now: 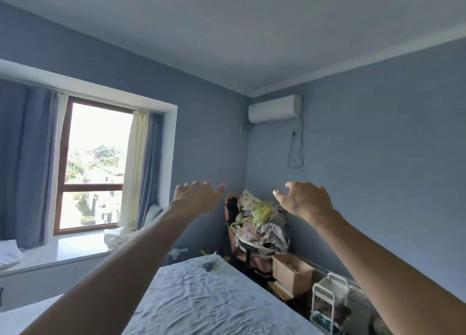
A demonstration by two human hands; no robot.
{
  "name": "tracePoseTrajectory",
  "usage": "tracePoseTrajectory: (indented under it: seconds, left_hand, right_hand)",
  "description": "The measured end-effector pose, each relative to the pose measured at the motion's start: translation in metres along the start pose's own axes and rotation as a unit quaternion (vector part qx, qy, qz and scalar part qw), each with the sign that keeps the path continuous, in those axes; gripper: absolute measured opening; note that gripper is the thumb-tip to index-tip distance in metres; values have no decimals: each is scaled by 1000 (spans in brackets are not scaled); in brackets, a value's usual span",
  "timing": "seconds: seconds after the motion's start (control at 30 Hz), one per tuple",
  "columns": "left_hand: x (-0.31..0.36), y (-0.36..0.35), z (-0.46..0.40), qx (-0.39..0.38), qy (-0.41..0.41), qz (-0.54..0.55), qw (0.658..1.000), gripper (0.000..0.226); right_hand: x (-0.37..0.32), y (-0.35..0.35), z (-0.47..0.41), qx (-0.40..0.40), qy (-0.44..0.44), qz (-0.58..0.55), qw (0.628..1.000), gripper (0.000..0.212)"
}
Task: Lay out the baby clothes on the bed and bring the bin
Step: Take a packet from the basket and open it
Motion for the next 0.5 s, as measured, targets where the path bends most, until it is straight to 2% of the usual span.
tracePoseTrajectory:
  seconds: [0.3, 0.5]
  left_hand:
    - [211, -34, -22, -7, -137, 18, 990, 50]
    - [389, -58, -19, -35, -190, 83, 978, 58]
  right_hand:
    - [232, 31, 27, -1, -156, 45, 987, 57]
    - [393, 84, 57, 16, -237, 82, 968, 58]
Point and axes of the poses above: each hand's wrist, its own z-axis away from the middle knuckle, its own y-axis out of the back of the hand, x = y × z, the point moved 7 cm from there along -z, towards the middle knuckle, and after that the axes turned 3 degrees about -y, right-handed, at the moved point
